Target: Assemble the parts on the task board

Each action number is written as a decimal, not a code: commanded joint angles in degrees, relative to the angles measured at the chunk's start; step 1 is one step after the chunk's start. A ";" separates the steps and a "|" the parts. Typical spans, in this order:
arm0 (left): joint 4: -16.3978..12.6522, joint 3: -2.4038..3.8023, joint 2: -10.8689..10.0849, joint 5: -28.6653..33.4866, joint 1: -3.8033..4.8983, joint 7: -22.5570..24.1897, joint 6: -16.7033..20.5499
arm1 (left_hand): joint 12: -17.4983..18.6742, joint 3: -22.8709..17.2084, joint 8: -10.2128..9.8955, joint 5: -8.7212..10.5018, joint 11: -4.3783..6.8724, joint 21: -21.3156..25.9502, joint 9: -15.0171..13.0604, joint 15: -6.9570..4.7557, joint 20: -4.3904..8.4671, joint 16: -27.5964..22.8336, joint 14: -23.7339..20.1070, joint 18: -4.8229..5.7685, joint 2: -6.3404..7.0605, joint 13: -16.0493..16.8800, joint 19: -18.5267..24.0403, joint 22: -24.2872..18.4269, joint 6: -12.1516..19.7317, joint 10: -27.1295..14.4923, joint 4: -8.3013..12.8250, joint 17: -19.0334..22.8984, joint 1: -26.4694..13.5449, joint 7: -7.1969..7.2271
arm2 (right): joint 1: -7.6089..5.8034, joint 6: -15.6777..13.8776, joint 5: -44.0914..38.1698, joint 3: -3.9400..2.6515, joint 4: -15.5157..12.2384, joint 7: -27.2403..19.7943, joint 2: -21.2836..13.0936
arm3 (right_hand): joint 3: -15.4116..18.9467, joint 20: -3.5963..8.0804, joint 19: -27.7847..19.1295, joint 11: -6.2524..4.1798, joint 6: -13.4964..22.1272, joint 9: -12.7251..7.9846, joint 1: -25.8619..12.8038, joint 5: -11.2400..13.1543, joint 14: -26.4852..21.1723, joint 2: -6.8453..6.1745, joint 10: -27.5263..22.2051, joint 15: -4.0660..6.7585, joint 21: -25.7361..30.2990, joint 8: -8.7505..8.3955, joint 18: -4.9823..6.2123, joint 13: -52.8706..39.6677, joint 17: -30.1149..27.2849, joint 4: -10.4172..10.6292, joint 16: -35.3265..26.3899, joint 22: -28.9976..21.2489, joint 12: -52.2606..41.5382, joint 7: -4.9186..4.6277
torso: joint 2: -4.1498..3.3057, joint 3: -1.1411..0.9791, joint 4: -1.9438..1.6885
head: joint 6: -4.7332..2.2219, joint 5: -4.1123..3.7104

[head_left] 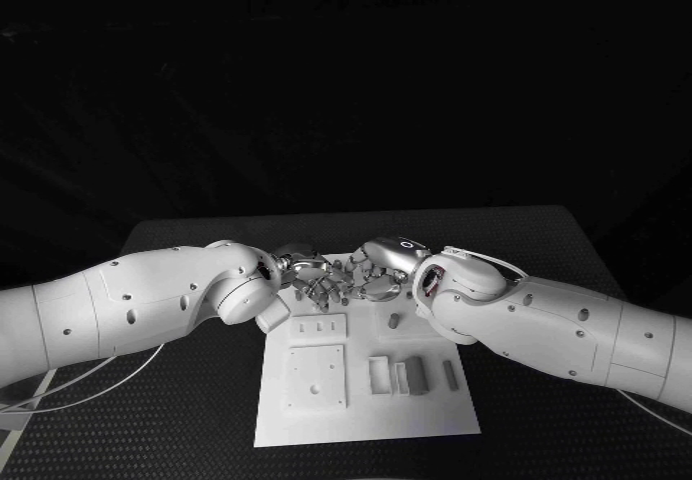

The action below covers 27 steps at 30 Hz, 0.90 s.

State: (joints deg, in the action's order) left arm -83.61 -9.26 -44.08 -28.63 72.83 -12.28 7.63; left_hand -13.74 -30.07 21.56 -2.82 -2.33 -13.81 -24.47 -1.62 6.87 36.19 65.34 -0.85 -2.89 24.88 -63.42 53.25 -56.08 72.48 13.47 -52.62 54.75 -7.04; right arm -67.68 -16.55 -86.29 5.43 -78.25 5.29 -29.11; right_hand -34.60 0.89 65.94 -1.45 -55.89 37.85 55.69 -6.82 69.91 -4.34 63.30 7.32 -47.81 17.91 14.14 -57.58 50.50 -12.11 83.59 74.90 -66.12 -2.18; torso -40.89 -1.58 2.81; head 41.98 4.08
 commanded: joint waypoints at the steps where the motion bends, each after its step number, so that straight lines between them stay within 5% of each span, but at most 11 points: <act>1: -0.20 0.14 0.08 0.01 0.11 1.13 -0.57 | -0.32 -0.46 0.47 0.01 0.09 -0.18 -0.22 0.00 0.06 0.47 0.36 0.08 -0.86 0.18 -0.25 0.14 -0.59 0.49 0.00 0.06 0.10 0.16 | 0.10 1.34 -0.36 0.13 -0.18 -0.11 0.08 | -0.07 0.14 0.36 -0.22 -3.00 0.10 -0.22 -0.40 0.20 0.56 0.08 0.30 -0.11 0.21 0.86 0.05 -0.09 0.42 -0.21 0.89 0.21 -2.49 | 0.00 0.01 0.01 | 0.05 0.13; 27: -0.62 0.14 -0.11 -1.37 0.11 1.22 -1.03 | -0.66 -2.15 1.27 -0.03 0.84 -0.57 -1.12 -0.65 0.74 2.42 1.10 0.35 -1.29 1.85 -0.82 1.44 -2.41 2.07 0.75 -0.04 -0.44 1.05 | 0.09 1.63 -0.21 0.27 0.61 0.33 0.42 | 0.02 0.11 0.26 -0.15 -2.92 0.18 -0.69 -0.39 0.18 0.14 0.02 0.23 0.06 -0.05 0.86 0.06 -0.14 0.63 -0.36 0.88 0.31 -2.56 | 0.00 -0.02 0.05 | -0.14 -0.15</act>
State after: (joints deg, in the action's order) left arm -83.76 -9.28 -44.31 -29.46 72.81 -12.31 7.43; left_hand -14.18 -32.00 22.59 -2.75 -1.49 -14.04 -24.88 -2.08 7.29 38.34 66.34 -0.84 -3.63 26.71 -64.03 54.66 -57.56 74.16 14.27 -52.63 54.27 -6.60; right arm -67.71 -16.08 -86.21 5.57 -77.79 5.31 -28.73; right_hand -34.56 0.89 65.94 -1.44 -55.90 38.00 55.44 -7.10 69.98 -4.16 63.31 7.21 -47.81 17.95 14.13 -57.60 50.46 -11.83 83.59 74.90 -66.12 -2.19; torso -40.89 -1.59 2.89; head 41.81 3.96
